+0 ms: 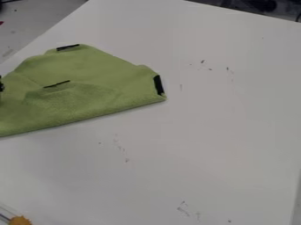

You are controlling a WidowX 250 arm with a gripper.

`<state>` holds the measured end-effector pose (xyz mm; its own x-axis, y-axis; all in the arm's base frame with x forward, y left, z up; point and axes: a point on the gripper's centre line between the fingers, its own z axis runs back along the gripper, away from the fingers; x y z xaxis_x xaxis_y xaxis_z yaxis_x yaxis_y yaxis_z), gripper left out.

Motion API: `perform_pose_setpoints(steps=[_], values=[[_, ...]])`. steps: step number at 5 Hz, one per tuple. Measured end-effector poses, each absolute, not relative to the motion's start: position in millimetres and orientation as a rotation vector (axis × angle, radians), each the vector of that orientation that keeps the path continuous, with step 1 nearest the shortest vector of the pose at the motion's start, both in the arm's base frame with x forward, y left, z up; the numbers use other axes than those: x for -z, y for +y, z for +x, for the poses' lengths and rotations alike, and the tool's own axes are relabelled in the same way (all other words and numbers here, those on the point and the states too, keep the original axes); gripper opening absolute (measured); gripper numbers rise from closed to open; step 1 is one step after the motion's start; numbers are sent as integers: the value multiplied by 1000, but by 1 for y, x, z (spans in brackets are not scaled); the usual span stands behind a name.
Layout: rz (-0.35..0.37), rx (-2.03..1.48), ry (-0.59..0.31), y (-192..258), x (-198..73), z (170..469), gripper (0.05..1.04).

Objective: Unfold cloth from middle to bottom right

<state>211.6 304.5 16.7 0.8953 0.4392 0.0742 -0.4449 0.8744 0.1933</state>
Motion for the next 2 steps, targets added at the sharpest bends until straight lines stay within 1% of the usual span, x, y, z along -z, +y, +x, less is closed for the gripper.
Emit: perform_pose_setpoints(steps=[1,2], values=[[198,-462,-17,303,-11,212,1000],[191,-456,-14,300,-11,214,1000]])
